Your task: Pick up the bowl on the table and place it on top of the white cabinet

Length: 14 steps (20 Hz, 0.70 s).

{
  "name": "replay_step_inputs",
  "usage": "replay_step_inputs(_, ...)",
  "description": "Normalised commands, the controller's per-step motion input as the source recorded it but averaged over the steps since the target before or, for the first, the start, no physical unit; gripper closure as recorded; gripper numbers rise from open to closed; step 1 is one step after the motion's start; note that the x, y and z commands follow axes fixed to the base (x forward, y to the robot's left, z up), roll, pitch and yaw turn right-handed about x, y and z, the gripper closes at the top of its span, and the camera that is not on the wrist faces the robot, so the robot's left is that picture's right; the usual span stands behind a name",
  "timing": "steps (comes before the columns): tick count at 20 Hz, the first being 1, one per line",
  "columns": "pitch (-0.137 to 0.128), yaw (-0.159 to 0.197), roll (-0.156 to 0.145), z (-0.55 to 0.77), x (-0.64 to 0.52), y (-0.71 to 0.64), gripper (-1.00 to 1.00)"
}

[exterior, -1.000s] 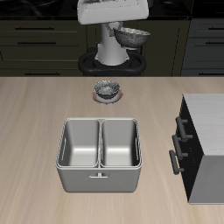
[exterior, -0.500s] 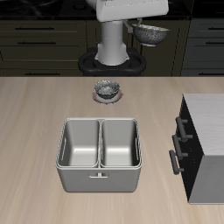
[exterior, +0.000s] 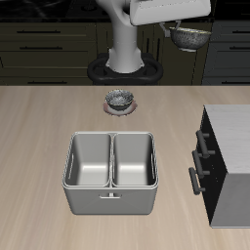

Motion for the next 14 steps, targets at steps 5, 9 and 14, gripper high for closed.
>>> replay_step_inputs(5, 0.002, 0.014, 0.022, -0.01, 0.07, 0.42, 1.00)
replay_step_inputs(9, 0.007, -0.008, 0.010, 0.02, 0.09, 0.25, 1.00)
replay_step_inputs(14, -0.003, 0.005, 0.036, 0.03, -0.05, 0.45, 1.00)
